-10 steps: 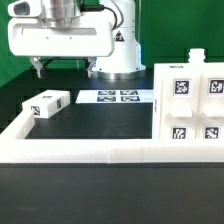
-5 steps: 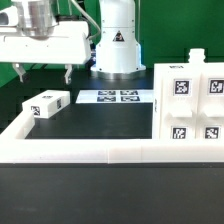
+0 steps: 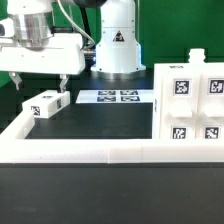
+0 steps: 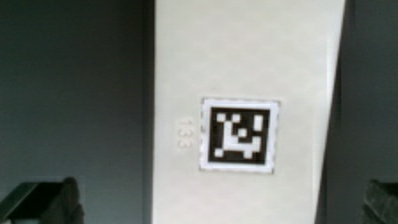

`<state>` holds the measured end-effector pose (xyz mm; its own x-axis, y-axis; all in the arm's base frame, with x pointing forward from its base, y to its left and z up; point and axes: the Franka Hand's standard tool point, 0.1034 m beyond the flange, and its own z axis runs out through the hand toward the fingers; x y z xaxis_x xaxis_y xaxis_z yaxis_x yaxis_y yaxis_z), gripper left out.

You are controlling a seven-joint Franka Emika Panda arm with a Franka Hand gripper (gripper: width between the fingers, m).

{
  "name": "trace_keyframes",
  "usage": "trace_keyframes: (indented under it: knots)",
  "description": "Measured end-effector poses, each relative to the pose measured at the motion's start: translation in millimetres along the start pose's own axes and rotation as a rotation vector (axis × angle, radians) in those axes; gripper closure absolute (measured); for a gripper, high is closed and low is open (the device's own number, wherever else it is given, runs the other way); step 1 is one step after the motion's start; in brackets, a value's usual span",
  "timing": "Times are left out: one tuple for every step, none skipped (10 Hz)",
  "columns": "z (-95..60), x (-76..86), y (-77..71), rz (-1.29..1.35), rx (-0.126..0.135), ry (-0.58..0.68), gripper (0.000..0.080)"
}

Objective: Assemble cabinet

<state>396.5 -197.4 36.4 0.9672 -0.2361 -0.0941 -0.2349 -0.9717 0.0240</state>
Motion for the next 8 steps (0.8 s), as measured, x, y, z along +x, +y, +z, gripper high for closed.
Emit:
trace_keyframes:
  knots:
    - [4.3, 0.1, 0.0, -0.004, -0.008, 0.003, 0.0002]
    - [8.9, 0.1, -0.3, -0.008, -0.016, 0.007, 0.0002]
    - [14.6, -0.8, -1.5, -0.014, -0.023, 0.008, 0.0002]
    - [20.8, -2.5, -2.7, -0.020, -0.031, 0.005, 0.0002]
    - [23.8, -4.0, -3.2, -0.023, -0.032, -0.001, 0.0002]
    - [24.5, -4.5, -3.6, -0.023, -0.032, -0.004, 0.0029]
    - [24.4, -4.2, -4.9, -0.027, -0.033, -0.004, 0.0029]
    - [24.3, -3.8, -6.2, -0.030, -0.033, -0.003, 0.0209]
